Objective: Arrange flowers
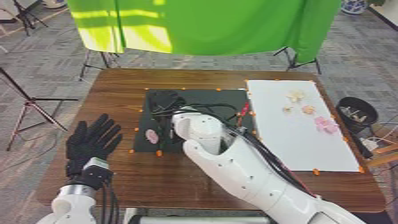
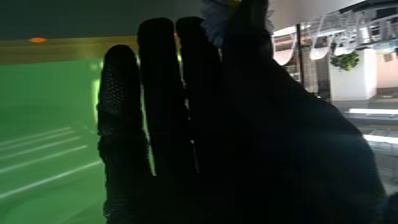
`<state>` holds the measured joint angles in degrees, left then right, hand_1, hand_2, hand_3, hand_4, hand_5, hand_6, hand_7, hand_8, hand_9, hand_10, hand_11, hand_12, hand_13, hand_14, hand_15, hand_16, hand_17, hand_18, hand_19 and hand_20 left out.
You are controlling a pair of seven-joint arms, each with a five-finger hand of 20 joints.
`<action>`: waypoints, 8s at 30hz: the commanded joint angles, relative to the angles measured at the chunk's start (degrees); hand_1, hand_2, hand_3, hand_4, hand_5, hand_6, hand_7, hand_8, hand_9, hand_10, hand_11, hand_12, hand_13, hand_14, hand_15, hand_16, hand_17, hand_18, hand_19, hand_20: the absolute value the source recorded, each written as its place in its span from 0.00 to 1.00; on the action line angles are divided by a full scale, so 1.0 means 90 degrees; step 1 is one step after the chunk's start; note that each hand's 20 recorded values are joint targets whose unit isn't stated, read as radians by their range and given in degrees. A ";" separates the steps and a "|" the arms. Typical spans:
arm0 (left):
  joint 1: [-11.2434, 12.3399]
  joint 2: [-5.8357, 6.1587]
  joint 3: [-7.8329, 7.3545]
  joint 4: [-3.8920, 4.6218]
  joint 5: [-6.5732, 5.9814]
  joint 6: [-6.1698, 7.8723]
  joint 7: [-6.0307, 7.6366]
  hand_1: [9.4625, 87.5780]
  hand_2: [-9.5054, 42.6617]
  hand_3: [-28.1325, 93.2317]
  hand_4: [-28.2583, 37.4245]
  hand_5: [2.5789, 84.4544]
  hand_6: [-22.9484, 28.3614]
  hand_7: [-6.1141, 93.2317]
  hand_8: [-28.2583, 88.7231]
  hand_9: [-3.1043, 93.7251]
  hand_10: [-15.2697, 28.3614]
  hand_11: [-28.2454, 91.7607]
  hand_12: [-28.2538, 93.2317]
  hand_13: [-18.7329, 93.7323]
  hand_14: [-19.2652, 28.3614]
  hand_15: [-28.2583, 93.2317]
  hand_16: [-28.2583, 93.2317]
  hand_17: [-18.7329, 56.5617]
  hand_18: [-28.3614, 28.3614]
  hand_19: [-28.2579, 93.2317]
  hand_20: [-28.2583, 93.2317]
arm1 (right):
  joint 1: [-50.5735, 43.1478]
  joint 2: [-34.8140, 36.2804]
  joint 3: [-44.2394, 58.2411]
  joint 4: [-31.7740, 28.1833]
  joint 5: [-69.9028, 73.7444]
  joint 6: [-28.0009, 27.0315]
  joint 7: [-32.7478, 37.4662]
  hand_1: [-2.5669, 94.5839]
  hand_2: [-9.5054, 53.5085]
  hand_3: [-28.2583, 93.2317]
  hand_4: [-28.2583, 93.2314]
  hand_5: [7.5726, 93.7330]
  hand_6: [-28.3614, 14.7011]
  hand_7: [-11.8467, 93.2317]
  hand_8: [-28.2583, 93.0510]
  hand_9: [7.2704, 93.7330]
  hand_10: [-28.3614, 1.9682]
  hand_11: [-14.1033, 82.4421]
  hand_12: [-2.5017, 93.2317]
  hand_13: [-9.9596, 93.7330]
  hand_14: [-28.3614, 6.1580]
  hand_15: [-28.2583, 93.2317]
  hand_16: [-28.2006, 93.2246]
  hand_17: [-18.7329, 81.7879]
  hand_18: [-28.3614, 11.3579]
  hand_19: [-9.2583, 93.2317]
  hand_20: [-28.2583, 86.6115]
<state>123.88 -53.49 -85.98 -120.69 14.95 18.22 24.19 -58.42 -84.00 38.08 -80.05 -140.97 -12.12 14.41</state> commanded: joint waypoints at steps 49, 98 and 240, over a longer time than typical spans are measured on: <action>0.0454 -0.0112 -0.0405 -0.0079 -0.0261 0.0088 0.0089 0.15 0.51 0.81 0.00 0.46 0.64 0.20 0.17 0.36 0.72 0.45 0.33 0.35 0.75 0.56 0.18 0.16 0.76 0.52 0.31 | -0.0496 0.1066 0.0788 -0.1790 0.0647 -0.0320 0.0807 0.51 0.04 0.92 0.00 0.50 0.67 0.28 0.12 0.53 0.50 0.24 0.16 0.54 0.45 0.52 0.38 0.35 0.21 0.69 0.45; -0.0107 -0.0042 -0.0092 0.0145 -0.0218 -0.0023 -0.0214 0.16 0.50 0.82 0.00 0.47 0.64 0.21 0.17 0.37 0.72 0.46 0.33 0.36 0.75 0.57 0.18 0.16 0.76 0.52 0.31 | -0.0469 0.0436 -0.0039 -0.0774 0.0212 -0.0018 0.0568 0.55 0.24 0.85 0.00 0.53 0.74 0.27 0.12 0.65 0.60 0.25 0.17 0.61 0.54 0.47 0.41 0.38 0.25 0.67 0.46; 0.0118 -0.0206 -0.0005 0.0006 -0.0262 -0.0027 0.0102 0.17 0.47 0.82 0.00 0.47 0.64 0.21 0.17 0.37 0.71 0.45 0.33 0.37 0.75 0.57 0.18 0.16 0.76 0.52 0.31 | -0.0350 0.1812 0.0321 -0.1667 0.1102 -0.0319 0.0218 0.55 0.00 0.87 0.00 0.66 0.71 0.29 0.12 0.88 0.67 0.29 0.49 0.69 0.61 0.52 0.51 0.37 0.26 0.59 0.45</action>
<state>124.31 -54.96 -85.87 -120.40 12.77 18.09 25.64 -61.59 -68.16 40.15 -93.82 -131.56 -14.41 15.09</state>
